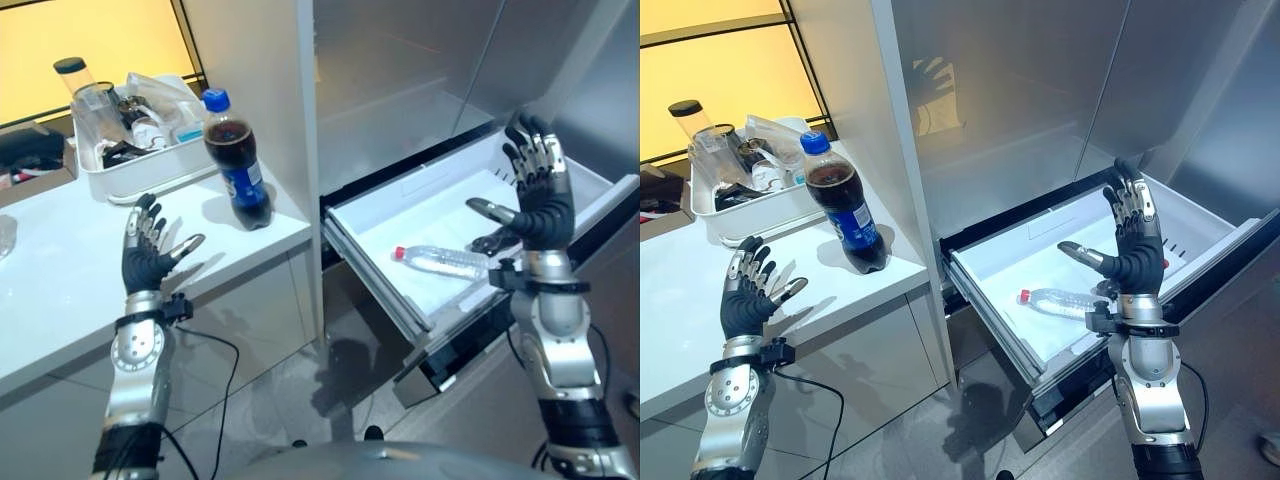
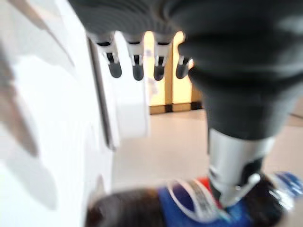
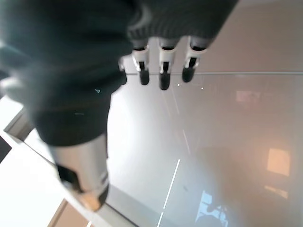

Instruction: Take the drinks into the refrigerator

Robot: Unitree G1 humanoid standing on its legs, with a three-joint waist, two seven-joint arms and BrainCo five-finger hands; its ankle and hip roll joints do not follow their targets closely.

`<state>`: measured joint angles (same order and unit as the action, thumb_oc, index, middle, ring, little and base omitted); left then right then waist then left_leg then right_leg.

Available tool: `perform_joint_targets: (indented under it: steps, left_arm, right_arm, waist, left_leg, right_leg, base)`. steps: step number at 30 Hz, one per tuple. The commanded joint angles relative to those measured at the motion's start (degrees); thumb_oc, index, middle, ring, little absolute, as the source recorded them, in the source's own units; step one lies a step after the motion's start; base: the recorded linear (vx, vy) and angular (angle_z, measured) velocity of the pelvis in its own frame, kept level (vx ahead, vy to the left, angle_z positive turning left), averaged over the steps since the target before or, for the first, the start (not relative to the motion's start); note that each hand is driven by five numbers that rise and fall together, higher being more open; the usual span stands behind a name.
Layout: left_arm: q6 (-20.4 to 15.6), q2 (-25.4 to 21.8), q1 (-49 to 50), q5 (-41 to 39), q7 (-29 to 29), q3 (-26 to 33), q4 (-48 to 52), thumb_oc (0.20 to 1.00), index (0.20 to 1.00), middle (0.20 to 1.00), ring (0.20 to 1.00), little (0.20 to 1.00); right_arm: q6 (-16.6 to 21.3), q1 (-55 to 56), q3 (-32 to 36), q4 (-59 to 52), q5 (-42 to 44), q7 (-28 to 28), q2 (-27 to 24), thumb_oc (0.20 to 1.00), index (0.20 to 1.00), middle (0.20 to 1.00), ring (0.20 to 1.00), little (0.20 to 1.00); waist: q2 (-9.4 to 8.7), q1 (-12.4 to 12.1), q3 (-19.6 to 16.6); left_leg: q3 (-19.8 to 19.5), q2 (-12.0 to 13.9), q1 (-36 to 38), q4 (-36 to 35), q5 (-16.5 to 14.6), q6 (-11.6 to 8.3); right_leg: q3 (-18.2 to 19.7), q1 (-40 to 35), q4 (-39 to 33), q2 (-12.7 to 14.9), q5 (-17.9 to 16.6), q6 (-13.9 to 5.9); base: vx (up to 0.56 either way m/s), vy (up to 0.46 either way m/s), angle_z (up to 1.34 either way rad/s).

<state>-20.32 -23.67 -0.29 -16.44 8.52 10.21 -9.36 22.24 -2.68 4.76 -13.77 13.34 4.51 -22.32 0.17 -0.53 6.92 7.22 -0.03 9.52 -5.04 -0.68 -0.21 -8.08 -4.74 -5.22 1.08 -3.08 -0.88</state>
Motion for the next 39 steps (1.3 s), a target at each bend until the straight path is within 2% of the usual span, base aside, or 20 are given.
perform_joint_targets:
  steps: [1, 9, 15, 18, 26, 39]
  left_arm:
    - [-1.5, -4.8, -4.5, 2.1, 1.7, -0.3, -2.6, 1.0, 1.0, 1.0, 1.0, 1.0]
    - [-0.1, -8.9, -9.8, 1.5, 3.0, -1.1, -9.8, 1.0, 1.0, 1.0, 1.0, 1.0]
    - [0.6, -9.0, -11.8, -0.6, 0.8, -3.8, -13.6, 1.0, 1.0, 1.0, 1.0, 1.0]
    - [1.7, -9.5, -12.8, 1.5, -1.1, -6.3, -15.9, 1.0, 1.0, 1.0, 1.0, 1.0]
    - [3.3, -8.4, -16.4, 4.8, -2.8, -11.6, -19.1, 1.0, 1.0, 1.0, 1.0, 1.0]
    - [5.8, -5.9, -19.9, 9.9, -4.6, -16.3, -23.4, 1.0, 1.0, 1.0, 1.0, 1.0]
  right_arm:
    - [2.6, -3.8, 0.7, -1.3, 2.6, -0.6, -0.3, 1.0, 1.0, 1.0, 1.0, 1.0]
    - [2.3, -4.5, -0.6, -2.6, 4.7, -1.4, -1.2, 1.0, 1.0, 1.0, 1.0, 1.0]
    - [2.1, -4.0, -1.6, -3.6, 5.8, -2.6, -1.4, 1.0, 1.0, 1.0, 1.0, 1.0]
    - [2.1, -3.7, -1.3, -3.7, 6.2, -3.2, -1.4, 1.0, 1.0, 1.0, 1.0, 1.0]
    - [2.0, -3.0, -1.7, -3.7, 7.2, -3.7, -0.7, 1.0, 1.0, 1.0, 1.0, 1.0]
    - [1.6, -1.0, -1.3, -3.4, 8.2, -4.6, 0.2, 1.0, 1.0, 1.0, 1.0, 1.0]
  waist:
    - [-2.01, 0.5, -1.6]
    - [-1.95, 1.7, -1.5]
    - [-1.88, 2.3, -1.8]
    - [-1.93, 2.8, -1.9]
    - [-2.01, 3.8, -2.2]
    - [-1.85, 4.6, -2.7]
  left_leg:
    - [-1.7, 0.1, 0.5, 0.0, -3.1, -0.72]
    - [-0.5, 0.1, 1.0, 0.0, -3.6, -0.56]
    - [0.5, 0.2, 2.1, 0.0, -4.0, -0.47]
    - [0.9, 0.3, 2.5, 0.0, -4.2, -0.58]
    - [1.4, 0.6, 3.4, 0.0, -4.6, -0.6]
    - [1.9, 0.6, 4.2, 0.0, -5.0, -0.55]
  right_leg:
    - [-0.8, -0.7, 3.1, 4.0, -0.3, -5.57]
    - [0.2, -0.2, 3.6, 3.6, 0.0, -5.76]
    - [1.2, -0.4, 4.1, 3.2, 0.4, -5.68]
    - [1.6, -0.5, 4.0, 2.9, 0.6, -5.67]
    - [2.2, -0.8, 4.4, 2.7, 0.9, -5.66]
    - [2.5, -1.5, 4.1, 2.4, 1.0, -5.62]
  base:
    - [0.01, 0.018, -0.08]
    - [0.01, 0.015, -0.07]
    - [0.03, 0.014, -0.08]
    - [0.01, 0.002, -0.01]
    - [0.02, -0.002, -0.05]
    - [0.01, 0.0, -0.02]
